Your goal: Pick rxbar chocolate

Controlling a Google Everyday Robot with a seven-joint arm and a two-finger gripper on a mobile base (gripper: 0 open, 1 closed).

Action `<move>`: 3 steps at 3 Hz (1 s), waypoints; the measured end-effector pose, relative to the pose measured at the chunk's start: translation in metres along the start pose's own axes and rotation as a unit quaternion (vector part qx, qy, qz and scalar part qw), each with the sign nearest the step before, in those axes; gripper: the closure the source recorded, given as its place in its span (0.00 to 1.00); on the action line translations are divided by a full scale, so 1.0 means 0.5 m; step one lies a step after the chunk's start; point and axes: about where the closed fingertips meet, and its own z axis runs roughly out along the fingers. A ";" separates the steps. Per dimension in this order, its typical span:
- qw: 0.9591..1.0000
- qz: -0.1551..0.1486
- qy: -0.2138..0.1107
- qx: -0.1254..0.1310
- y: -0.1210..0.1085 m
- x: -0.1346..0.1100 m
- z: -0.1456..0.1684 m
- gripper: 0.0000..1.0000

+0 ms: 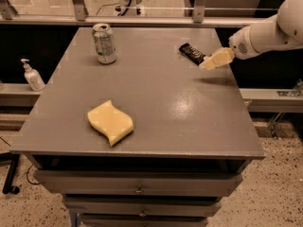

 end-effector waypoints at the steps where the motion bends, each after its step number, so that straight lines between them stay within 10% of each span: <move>1: 1.000 0.016 -0.021 -0.014 0.002 -0.009 0.041 0.00; 3: 0.998 0.023 -0.050 -0.041 0.027 -0.031 0.085 0.18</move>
Offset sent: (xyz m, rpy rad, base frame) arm 0.0251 0.0402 -0.0164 0.1539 -0.0099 0.0410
